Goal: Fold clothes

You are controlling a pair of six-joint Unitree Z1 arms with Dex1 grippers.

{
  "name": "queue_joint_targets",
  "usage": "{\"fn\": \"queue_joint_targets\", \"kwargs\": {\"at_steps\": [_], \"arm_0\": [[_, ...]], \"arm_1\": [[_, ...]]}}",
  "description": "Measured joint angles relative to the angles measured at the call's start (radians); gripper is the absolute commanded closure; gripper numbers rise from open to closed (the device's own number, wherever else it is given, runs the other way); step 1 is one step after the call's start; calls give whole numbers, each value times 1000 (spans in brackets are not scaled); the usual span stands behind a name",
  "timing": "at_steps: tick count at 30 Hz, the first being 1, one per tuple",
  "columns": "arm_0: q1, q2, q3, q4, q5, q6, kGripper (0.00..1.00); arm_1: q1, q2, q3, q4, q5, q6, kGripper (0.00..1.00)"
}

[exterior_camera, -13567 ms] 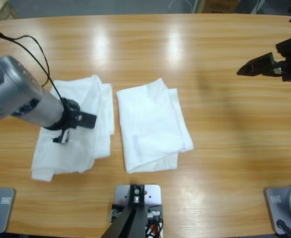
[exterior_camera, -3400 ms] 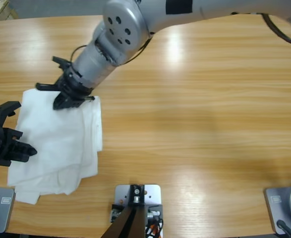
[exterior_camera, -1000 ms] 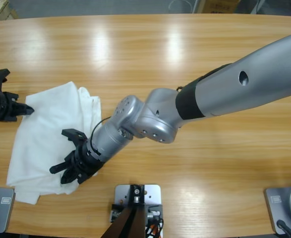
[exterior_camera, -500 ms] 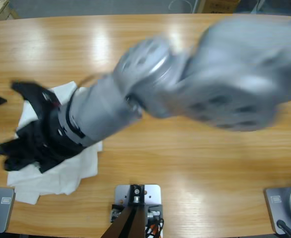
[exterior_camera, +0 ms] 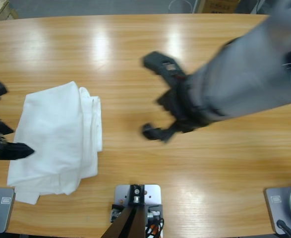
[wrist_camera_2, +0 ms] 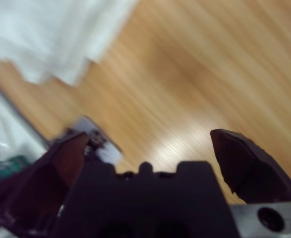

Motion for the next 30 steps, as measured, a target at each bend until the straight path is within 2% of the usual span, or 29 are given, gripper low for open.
{"fn": "queue_joint_targets", "kwargs": {"at_steps": [3,4,9,11,15,19,21,23,27,30], "arm_0": [[-42,52,-22,5,4,-32,30],[-45,59,-20,6,9,-79,5],[-49,86,-13,7,15,-330,4],[-52,90,-10,5,15,-343,4],[-55,90,48,-26,37,-234,4],[-32,90,91,-26,40,-338,0],[-31,97,94,-40,53,-330,2],[-29,109,86,-71,61,-153,18],[14,110,31,-77,66,516,18],[62,113,43,-75,77,842,18]], "arm_1": [[-53,-62,44,96,-80,27,0],[-79,-79,68,112,-98,55,0],[-174,-150,178,144,-136,173,0],[-186,-165,202,145,-137,186,0],[-208,-173,231,144,-137,190,0],[-210,-174,256,137,-137,194,0],[-210,-174,257,133,-137,197,0],[-210,-174,258,128,-137,198,0],[-210,-174,269,107,-136,198,0],[-210,-174,281,102,-136,198,0]]}}
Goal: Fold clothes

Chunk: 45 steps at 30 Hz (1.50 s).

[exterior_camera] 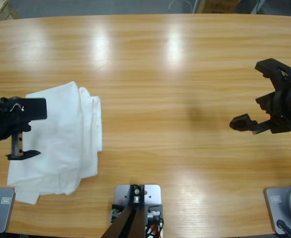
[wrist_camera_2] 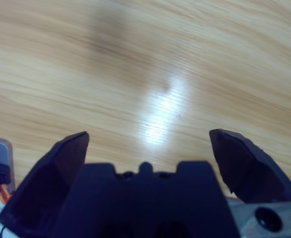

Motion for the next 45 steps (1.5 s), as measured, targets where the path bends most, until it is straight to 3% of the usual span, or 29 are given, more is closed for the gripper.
{"fn": "queue_joint_targets", "kwargs": {"at_steps": [5,21,38,45], "arm_0": [[80,40,75,-30,4,161,18],[109,94,152,-197,-22,182,9],[129,276,109,-219,-97,188,13],[254,334,25,-212,-124,114,12]], "arm_1": [[-8,0,15,-14,1,0,0],[-9,52,24,-69,24,0,0],[-29,94,29,-102,27,0,0],[-73,107,28,-102,27,0,0]]}}
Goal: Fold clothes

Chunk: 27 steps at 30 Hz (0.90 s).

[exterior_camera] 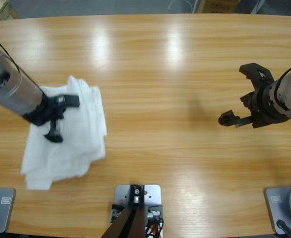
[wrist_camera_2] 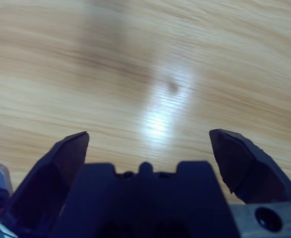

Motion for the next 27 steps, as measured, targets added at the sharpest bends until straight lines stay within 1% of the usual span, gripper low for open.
{"fn": "queue_joint_targets", "kwargs": {"at_steps": [3,8,13,15,17,20,23,25,27], "arm_0": [[64,47,-80,-1,0,-66,8],[137,144,-245,-5,0,-340,2],[265,272,-476,-9,1,-517,4],[316,343,-615,27,4,-552,4],[360,422,-779,104,9,-579,9],[408,554,-1064,256,12,-606,9],[436,678,-1340,387,14,-625,9],[448,743,-1484,444,14,-656,9],[459,786,-1566,478,14,-698,9]], "arm_1": [[-22,14,-2,-1,0,-4,0],[-66,48,-24,-7,2,-33,0],[-100,86,-67,-7,15,-53,0],[-116,108,-81,-7,24,-62,0],[-128,132,-99,-7,28,-68,0],[-142,163,-129,-7,33,-77,0],[-152,191,-152,-7,34,-84,0],[-156,212,-160,-7,34,-86,0],[-158,226,-160,-7,34,-86,0]]}}
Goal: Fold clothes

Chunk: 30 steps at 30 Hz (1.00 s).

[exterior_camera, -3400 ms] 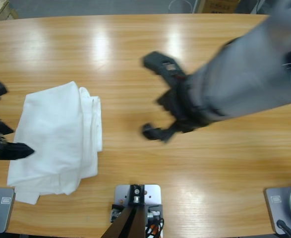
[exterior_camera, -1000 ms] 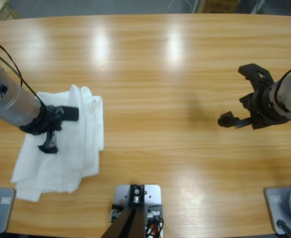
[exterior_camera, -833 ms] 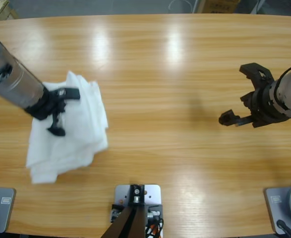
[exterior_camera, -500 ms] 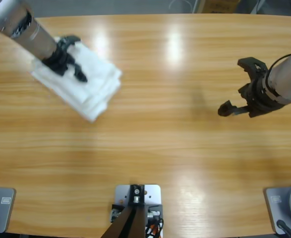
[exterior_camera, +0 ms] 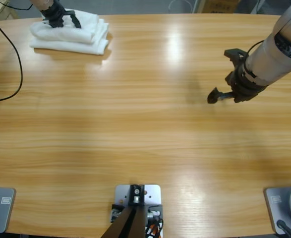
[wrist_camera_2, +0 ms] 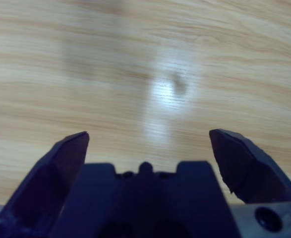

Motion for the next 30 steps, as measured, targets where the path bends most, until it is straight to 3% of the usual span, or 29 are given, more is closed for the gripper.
{"fn": "queue_joint_targets", "kwargs": {"at_steps": [5,16,23,30], "arm_0": [[8,28,-58,45,0,-68,0],[30,-9,-61,110,0,-72,0],[51,-176,-56,273,18,-73,0],[33,-406,-39,303,13,-61,0]], "arm_1": [[0,12,6,0,0,-11,0],[0,-17,37,9,-12,-20,0],[1,-123,20,141,-51,-36,0],[-31,-222,-7,254,-60,-112,4]]}}
